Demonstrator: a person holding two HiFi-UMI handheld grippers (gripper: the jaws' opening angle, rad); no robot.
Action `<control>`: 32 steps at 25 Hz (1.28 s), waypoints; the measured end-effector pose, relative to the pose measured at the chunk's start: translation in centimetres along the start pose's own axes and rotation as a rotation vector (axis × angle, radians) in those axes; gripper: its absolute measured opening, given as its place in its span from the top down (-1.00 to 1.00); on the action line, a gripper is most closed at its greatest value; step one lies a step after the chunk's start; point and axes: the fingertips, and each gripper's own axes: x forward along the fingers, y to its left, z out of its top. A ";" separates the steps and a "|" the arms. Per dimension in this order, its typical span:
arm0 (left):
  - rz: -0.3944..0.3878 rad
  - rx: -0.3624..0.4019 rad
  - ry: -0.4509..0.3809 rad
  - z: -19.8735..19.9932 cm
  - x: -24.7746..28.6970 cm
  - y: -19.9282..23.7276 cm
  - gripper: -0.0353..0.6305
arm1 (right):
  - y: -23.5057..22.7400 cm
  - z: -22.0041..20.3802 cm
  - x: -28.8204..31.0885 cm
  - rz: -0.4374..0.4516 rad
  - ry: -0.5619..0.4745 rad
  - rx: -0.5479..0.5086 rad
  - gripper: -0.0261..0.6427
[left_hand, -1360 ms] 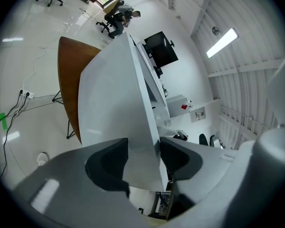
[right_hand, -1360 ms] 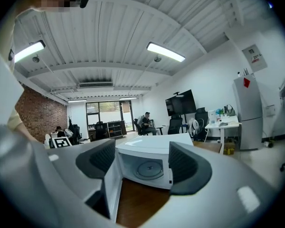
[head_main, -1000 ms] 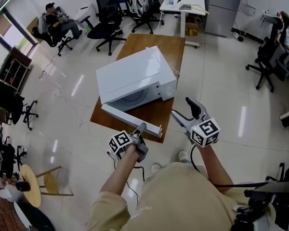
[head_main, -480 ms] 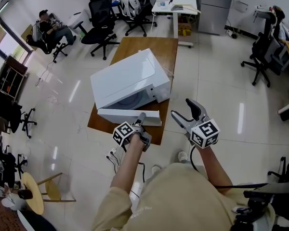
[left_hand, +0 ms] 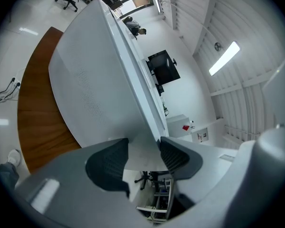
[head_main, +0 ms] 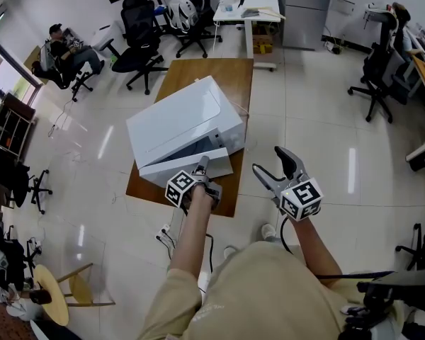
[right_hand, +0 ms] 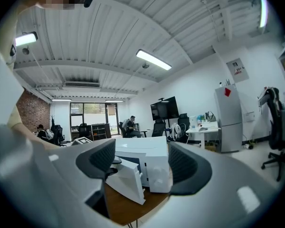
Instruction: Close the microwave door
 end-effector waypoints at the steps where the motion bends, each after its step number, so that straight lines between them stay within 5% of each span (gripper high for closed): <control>1: 0.001 -0.002 -0.004 0.2 0.4 -0.1 0.24 | -0.1 0.1 0.0 -0.001 0.001 -0.001 -0.09; 18: 0.011 -0.030 -0.051 3.4 5.0 -1.2 0.24 | -1.8 0.0 2.1 -0.014 0.027 0.002 -0.09; 28: 0.003 -0.050 0.003 3.5 5.2 0.7 0.25 | 1.4 -2.2 3.7 0.045 0.036 -0.005 -0.09; 32: -0.003 -0.016 0.098 2.5 3.7 1.6 0.27 | 3.7 -2.5 2.9 0.064 0.030 -0.037 -0.09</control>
